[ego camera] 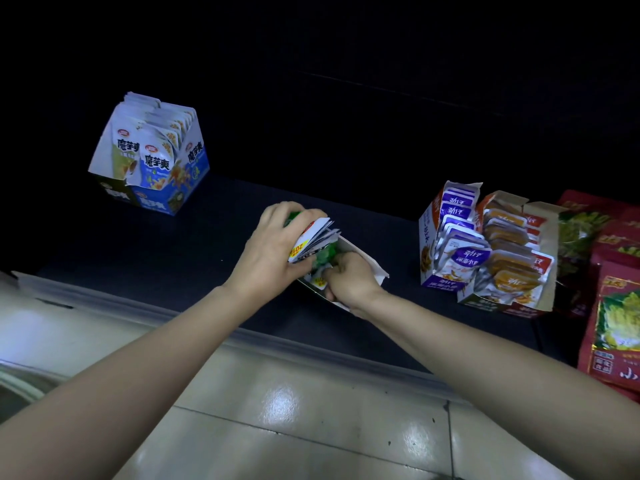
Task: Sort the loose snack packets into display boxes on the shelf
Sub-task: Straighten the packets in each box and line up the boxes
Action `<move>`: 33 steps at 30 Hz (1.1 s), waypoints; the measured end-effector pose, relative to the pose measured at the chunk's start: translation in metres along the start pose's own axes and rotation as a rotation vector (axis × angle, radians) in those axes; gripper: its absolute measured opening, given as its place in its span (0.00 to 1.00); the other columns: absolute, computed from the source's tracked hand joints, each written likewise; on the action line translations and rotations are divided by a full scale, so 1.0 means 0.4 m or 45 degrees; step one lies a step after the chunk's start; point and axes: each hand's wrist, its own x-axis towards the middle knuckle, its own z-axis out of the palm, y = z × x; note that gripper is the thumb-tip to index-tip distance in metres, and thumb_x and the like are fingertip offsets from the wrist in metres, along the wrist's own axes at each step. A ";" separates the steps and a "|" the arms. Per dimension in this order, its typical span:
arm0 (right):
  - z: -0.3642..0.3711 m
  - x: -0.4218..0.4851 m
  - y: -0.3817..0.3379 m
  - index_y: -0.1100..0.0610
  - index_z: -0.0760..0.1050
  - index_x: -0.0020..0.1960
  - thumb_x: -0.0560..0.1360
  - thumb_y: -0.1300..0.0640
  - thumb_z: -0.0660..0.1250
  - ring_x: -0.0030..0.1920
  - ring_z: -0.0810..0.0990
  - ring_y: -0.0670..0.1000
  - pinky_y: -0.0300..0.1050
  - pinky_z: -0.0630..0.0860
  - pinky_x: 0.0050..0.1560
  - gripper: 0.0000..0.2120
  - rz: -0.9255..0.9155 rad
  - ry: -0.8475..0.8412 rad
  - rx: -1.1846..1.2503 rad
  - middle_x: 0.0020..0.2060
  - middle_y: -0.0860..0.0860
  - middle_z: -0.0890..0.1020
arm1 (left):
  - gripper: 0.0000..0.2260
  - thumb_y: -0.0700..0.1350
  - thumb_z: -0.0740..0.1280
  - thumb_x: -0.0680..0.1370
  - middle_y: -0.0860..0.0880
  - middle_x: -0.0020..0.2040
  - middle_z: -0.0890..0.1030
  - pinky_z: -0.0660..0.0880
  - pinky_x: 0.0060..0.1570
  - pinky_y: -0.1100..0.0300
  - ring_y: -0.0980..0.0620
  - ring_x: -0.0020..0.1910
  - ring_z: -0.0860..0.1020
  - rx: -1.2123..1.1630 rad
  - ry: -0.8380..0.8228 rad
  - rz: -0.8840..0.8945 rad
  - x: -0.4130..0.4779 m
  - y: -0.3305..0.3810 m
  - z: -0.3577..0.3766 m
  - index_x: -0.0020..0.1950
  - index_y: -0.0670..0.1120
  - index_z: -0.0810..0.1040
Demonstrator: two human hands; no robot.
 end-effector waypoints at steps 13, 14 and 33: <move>-0.076 -0.065 0.017 0.72 0.75 0.56 0.74 0.68 0.57 0.27 0.80 0.54 0.45 0.80 0.35 0.14 -0.365 0.190 -0.368 0.25 0.59 0.77 | 0.28 0.39 0.75 0.68 0.46 0.60 0.72 0.72 0.52 0.51 0.43 0.61 0.68 0.043 0.107 -0.061 0.005 -0.007 0.009 0.67 0.48 0.73; -0.082 -0.067 0.022 0.72 0.74 0.55 0.74 0.68 0.58 0.30 0.80 0.60 0.50 0.80 0.39 0.13 -0.409 0.225 -0.395 0.26 0.63 0.77 | 0.28 0.38 0.74 0.68 0.46 0.59 0.72 0.70 0.52 0.54 0.43 0.60 0.68 0.032 0.133 -0.088 0.007 -0.016 0.007 0.66 0.48 0.73; -0.150 -0.073 0.029 0.54 0.80 0.57 0.72 0.62 0.67 0.31 0.78 0.51 0.45 0.74 0.31 0.15 -0.987 0.518 -0.776 0.33 0.47 0.79 | 0.30 0.44 0.75 0.68 0.46 0.62 0.69 0.74 0.50 0.45 0.43 0.62 0.66 0.111 0.102 -0.343 -0.027 -0.027 0.032 0.69 0.51 0.69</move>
